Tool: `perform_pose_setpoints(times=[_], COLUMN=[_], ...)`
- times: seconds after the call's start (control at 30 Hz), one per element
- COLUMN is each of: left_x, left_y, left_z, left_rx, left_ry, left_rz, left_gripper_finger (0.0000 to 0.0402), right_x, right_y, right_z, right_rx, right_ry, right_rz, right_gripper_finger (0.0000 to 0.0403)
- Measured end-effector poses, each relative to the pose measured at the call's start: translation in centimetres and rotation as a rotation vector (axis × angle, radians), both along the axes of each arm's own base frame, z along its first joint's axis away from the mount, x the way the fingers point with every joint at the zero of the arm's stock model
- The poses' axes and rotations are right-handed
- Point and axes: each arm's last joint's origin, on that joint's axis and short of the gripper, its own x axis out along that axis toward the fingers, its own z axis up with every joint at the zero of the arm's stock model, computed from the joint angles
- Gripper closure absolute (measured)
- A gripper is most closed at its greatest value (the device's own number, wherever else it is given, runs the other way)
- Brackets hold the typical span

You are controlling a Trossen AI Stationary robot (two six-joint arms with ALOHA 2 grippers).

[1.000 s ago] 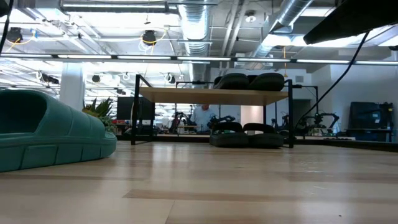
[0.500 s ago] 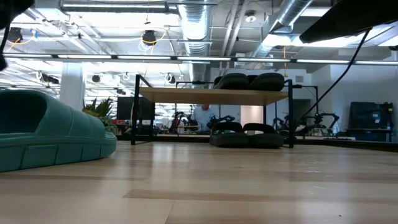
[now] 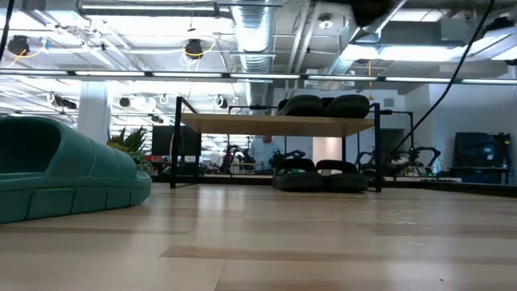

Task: Pick and place slides into the shelf
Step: Put the green slipper on the shelf

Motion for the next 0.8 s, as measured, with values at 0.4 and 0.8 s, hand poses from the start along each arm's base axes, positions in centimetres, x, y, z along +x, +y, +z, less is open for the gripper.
perform_pose_setpoints(times=[0.4,0.8], left_x=[-1.0,-0.9], left_y=[-0.5,-0.5], left_z=[0.1,0.1], left_rx=[-0.010,0.004], left_ry=[-0.035,-0.062], left_rz=[-0.017,-0.025], left_gripper_finger=[0.0313,0.0313], right_x=[7.5,14.0], right_y=[1.8,4.9], right_z=[-2.0,-3.4], right_rx=[-0.097,-0.132], right_ry=[0.068,0.033], right_rz=[0.020,-0.025], right_gripper_finger=[0.0263,0.0166])
